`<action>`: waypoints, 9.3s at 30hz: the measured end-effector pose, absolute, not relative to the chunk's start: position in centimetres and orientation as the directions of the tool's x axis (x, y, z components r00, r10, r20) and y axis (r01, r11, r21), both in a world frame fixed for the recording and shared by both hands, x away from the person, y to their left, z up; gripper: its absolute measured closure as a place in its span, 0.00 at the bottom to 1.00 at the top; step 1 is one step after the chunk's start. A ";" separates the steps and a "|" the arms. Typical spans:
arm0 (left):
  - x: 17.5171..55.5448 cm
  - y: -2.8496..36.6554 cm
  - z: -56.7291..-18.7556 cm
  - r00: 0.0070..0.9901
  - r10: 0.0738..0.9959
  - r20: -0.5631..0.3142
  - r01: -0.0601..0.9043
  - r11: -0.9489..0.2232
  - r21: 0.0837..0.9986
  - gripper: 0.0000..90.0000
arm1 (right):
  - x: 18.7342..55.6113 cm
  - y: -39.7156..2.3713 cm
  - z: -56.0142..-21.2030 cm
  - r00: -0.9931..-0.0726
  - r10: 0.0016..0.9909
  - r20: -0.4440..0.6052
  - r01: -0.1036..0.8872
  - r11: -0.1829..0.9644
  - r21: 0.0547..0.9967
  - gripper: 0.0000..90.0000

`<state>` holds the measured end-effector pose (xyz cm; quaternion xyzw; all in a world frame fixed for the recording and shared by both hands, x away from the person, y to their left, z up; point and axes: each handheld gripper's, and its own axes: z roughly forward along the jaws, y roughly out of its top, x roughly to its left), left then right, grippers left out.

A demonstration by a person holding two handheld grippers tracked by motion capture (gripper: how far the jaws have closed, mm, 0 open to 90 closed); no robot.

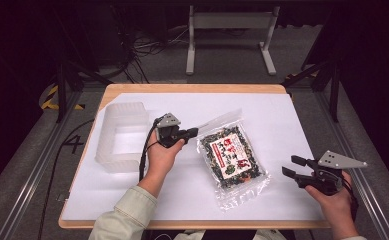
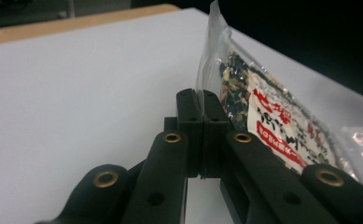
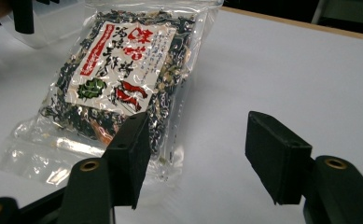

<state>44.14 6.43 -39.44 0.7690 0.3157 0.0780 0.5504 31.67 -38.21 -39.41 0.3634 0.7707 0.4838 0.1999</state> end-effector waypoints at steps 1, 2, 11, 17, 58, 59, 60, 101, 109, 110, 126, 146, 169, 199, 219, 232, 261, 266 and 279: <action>44.0 6.4 -39.1 0.797 0.565 -0.215 0.383 -0.198 0.902 0.99 | 31.9 -38.1 -39.1 -0.664 0.746 0.050 0.365 0.265 0.893 0.45; 43.7 6.3 -38.6 0.804 0.559 -0.202 0.366 -0.197 0.909 0.99 | 32.1 -38.1 -38.9 -0.669 0.742 0.054 0.366 0.265 0.892 0.44; 41.6 5.6 -35.6 0.856 0.503 -0.119 0.241 -0.187 0.952 0.99 | 33.7 -36.3 -38.5 -0.722 0.690 0.042 0.360 0.324 0.875 0.40; 40.6 5.4 -34.4 0.888 0.448 -0.103 0.200 -0.174 0.964 0.99 | 35.5 -35.2 -38.7 -0.756 0.645 0.112 0.401 0.321 0.858 0.36; 38.1 5.1 -31.7 0.938 0.343 -0.041 0.087 -0.120 0.989 0.99 | 37.7 -33.2 -40.2 -0.919 0.351 0.181 0.316 0.380 0.869 0.75; 38.1 5.2 -31.7 0.939 0.342 -0.038 0.083 -0.119 0.989 0.99 | 37.6 -33.1 -40.2 -0.926 0.336 0.175 0.304 0.384 0.872 0.77; 38.1 5.3 -31.6 0.939 0.341 -0.038 0.082 -0.116 0.990 0.99 | 37.4 -33.1 -40.1 -0.931 0.323 0.172 0.296 0.390 0.872 0.79; 38.8 6.4 -33.6 0.972 0.191 -0.138 0.178 -0.211 0.961 0.63 | 38.5 -28.7 -35.8 -0.991 0.119 0.057 0.098 0.382 0.919 0.88; 38.7 6.7 -33.5 0.976 0.158 -0.150 0.182 -0.215 0.959 0.71 | 38.6 -28.4 -35.8 -0.990 0.131 0.044 0.091 0.383 0.919 0.87; 38.7 6.7 -33.5 0.976 0.155 -0.150 0.182 -0.216 0.959 0.72 | 38.6 -28.4 -35.8 -0.990 0.135 0.041 0.091 0.385 0.918 0.87; 38.3 7.3 -32.4 0.983 0.144 -0.111 0.138 -0.187 0.973 0.80 | 38.5 -28.2 -35.6 -0.967 0.253 -0.034 0.064 0.370 0.927 0.68; 39.0 12.3 -30.1 0.920 0.387 -0.066 0.107 -0.086 0.991 0.80 | 37.3 -30.6 -36.8 -0.929 0.370 0.006 0.131 0.315 0.940 0.61; 40.5 18.2 -28.2 0.824 0.564 -0.054 0.106 -0.060 0.993 0.81 | 36.1 -32.0 -37.9 -0.925 0.380 0.022 0.150 0.309 0.939 0.66; 40.3 26.5 -28.2 0.711 0.698 -0.083 0.107 0.009 0.994 0.81 | 36.5 -31.3 -38.5 -0.933 0.357 0.033 0.156 0.323 0.933 0.67; 40.8 29.5 -30.3 0.657 0.751 -0.071 0.086 0.019 0.996 0.81 | 36.3 -31.3 -38.8 -0.930 0.366 0.040 0.167 0.322 0.932 0.67; 41.4 30.2 -32.6 0.643 0.759 -0.104 0.109 0.044 0.993 0.81 | 36.2 -31.6 -39.0 -0.925 0.376 0.051 0.180 0.316 0.931 0.66; 42.1 30.5 -36.1 0.674 0.729 -0.118 0.147 0.025 0.989 0.80 | 36.3 -30.9 -39.3 -0.930 0.363 0.059 0.187 0.327 0.926 0.65; 42.0 30.4 -36.4 0.678 0.728 -0.102 0.131 0.018 0.991 0.80 | 36.3 -30.9 -39.4 -0.929 0.365 0.060 0.189 0.328 0.926 0.65; 42.0 29.7 -37.4 0.676 0.732 -0.082 0.148 -0.025 0.989 0.80 | 36.2 -30.9 -39.4 -0.930 0.363 0.062 0.190 0.329 0.925 0.64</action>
